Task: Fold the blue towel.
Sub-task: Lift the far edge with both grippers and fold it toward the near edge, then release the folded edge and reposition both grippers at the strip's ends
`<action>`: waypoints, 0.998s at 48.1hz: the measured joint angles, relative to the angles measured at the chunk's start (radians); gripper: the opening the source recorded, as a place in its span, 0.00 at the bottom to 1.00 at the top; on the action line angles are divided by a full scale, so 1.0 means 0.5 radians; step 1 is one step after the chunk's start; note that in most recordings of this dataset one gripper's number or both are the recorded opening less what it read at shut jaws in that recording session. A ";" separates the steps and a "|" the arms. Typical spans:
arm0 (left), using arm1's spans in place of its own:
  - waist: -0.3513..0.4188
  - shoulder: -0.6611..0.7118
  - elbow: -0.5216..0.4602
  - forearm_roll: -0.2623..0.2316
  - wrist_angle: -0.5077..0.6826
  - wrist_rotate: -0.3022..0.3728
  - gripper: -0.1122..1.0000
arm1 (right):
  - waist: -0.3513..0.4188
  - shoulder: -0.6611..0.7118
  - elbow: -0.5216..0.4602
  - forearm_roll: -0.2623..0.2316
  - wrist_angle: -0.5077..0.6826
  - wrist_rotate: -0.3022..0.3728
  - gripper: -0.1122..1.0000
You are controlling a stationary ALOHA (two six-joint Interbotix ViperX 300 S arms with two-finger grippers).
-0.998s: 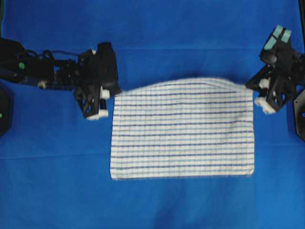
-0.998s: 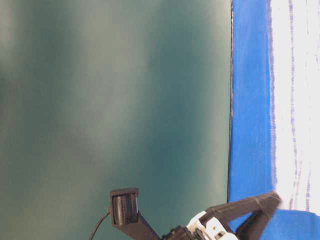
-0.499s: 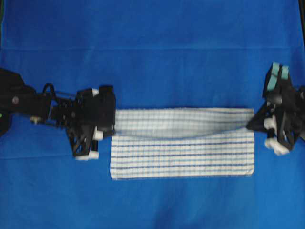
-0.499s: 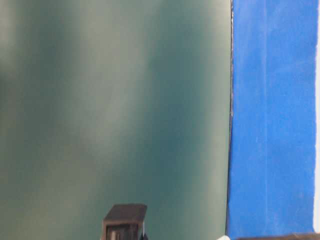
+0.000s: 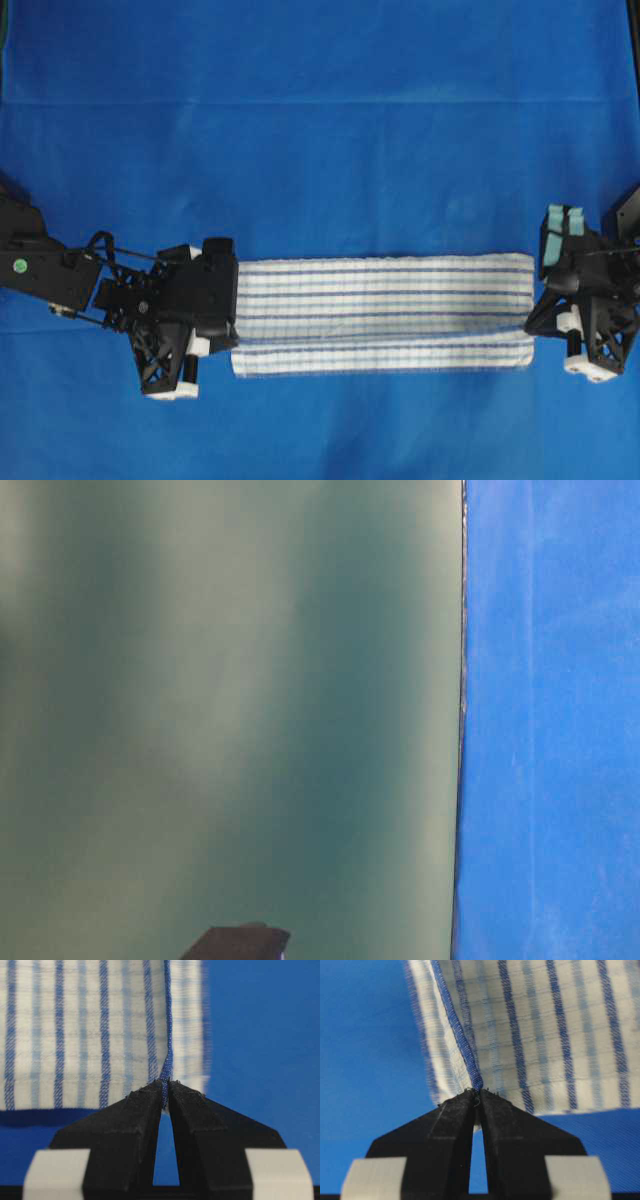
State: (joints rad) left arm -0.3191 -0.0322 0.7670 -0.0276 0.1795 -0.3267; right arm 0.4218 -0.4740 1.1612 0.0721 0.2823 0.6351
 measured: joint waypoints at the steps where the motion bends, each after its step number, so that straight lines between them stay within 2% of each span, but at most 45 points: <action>1: -0.009 0.003 -0.003 0.000 0.003 0.000 0.15 | 0.012 0.015 -0.009 0.000 -0.006 0.000 0.15; 12: -0.018 0.021 -0.015 0.000 0.000 0.000 0.15 | 0.043 0.184 -0.086 0.000 -0.028 0.000 0.15; 23: -0.015 0.028 -0.015 0.000 0.000 0.000 0.15 | 0.043 0.206 -0.107 0.003 -0.034 0.009 0.15; 27: -0.003 0.028 -0.015 0.000 0.000 0.003 0.21 | 0.046 0.209 -0.110 0.021 -0.034 0.009 0.15; 32: 0.000 0.028 -0.018 0.000 0.000 0.000 0.41 | 0.064 0.209 -0.123 0.064 -0.028 0.009 0.17; 33: 0.000 0.028 -0.018 0.000 0.000 0.000 0.46 | 0.071 0.209 -0.126 0.074 -0.025 0.009 0.19; 36: 0.000 0.028 -0.021 0.000 0.000 0.003 0.62 | 0.086 0.206 -0.129 0.089 -0.003 0.009 0.36; 39: 0.006 0.025 -0.021 0.000 0.006 0.015 0.72 | 0.092 0.190 -0.129 0.092 0.028 0.009 0.54; 42: 0.037 0.018 -0.021 0.000 0.015 0.025 0.79 | 0.089 0.169 -0.129 0.074 0.052 0.009 0.67; 44: 0.067 0.006 -0.021 0.000 0.021 0.028 0.80 | 0.077 0.147 -0.123 0.046 0.067 0.009 0.70; 48: 0.166 -0.031 -0.015 0.000 0.046 0.031 0.79 | -0.006 0.089 -0.098 -0.021 0.092 0.006 0.65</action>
State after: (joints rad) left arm -0.2362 -0.0476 0.7593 -0.0276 0.2025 -0.3114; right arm 0.4188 -0.4295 1.1121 0.0614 0.3283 0.6381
